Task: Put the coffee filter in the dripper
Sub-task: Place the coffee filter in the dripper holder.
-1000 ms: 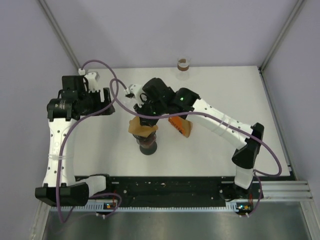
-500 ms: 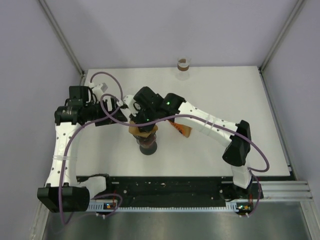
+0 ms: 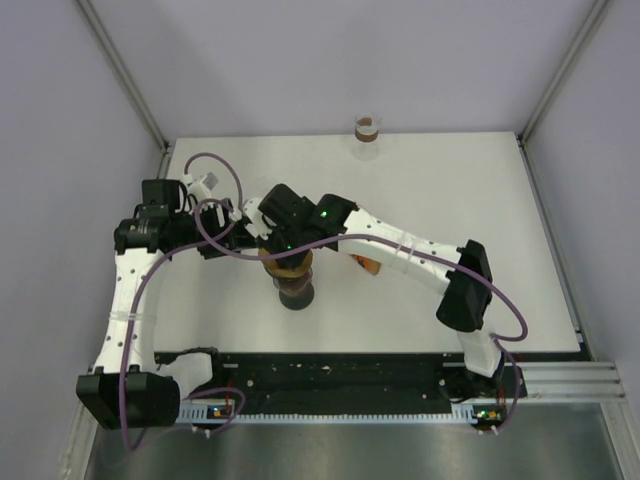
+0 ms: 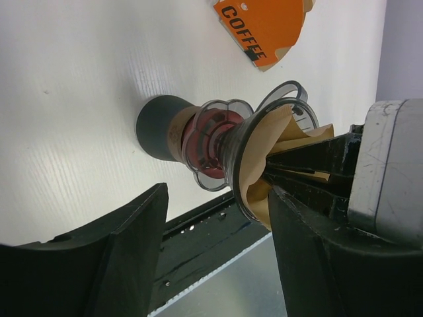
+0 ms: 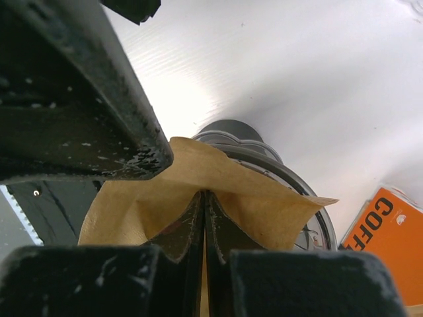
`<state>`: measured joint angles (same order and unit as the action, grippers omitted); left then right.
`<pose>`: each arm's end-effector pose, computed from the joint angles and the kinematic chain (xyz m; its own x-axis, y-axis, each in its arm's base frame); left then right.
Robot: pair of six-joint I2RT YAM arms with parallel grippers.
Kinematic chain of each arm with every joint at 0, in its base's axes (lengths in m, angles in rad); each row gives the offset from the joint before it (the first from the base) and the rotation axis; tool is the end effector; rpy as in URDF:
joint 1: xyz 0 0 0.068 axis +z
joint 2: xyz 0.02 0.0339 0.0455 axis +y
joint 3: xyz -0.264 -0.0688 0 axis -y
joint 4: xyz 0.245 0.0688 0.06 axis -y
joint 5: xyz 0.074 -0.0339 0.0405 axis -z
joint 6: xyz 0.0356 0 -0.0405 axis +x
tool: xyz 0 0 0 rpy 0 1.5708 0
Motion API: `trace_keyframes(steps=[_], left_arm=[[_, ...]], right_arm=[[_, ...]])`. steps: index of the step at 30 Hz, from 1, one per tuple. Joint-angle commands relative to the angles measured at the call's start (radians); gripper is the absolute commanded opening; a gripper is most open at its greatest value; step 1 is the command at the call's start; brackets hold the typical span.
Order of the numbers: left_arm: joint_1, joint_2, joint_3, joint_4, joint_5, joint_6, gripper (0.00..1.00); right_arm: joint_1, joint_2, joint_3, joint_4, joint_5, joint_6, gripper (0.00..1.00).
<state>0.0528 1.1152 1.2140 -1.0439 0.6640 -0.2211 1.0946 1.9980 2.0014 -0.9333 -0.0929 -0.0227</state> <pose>0.2024 -0.0113 0.3517 -0.8597 -0.2184 -0.4619 0.1336 0.7765 -0.6158 0.1986 0.3922 0.3269 -0.3467 -0.7214 -0.5994 -0.9184 0.3909 0.0608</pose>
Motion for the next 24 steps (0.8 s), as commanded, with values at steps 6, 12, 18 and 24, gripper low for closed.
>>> trace_keyframes(steps=[6, 12, 18, 24], left_arm=[[-0.022, -0.006, -0.047, 0.091, 0.118, -0.034, 0.58], [-0.036, -0.006, -0.056, 0.096, 0.115, -0.031, 0.5], [-0.048, -0.003, -0.068, 0.101, 0.086, -0.017, 0.38], [-0.048, -0.003, -0.061, 0.094, 0.048, 0.008, 0.29]], right_arm=[[0.021, 0.07, -0.003, -0.006, 0.035, 0.053, 0.0], [0.019, 0.085, 0.005, -0.007, 0.053, 0.055, 0.0], [0.019, 0.078, 0.088, -0.032, 0.074, 0.053, 0.0], [0.018, 0.021, 0.129, 0.005, 0.119, 0.029, 0.0]])
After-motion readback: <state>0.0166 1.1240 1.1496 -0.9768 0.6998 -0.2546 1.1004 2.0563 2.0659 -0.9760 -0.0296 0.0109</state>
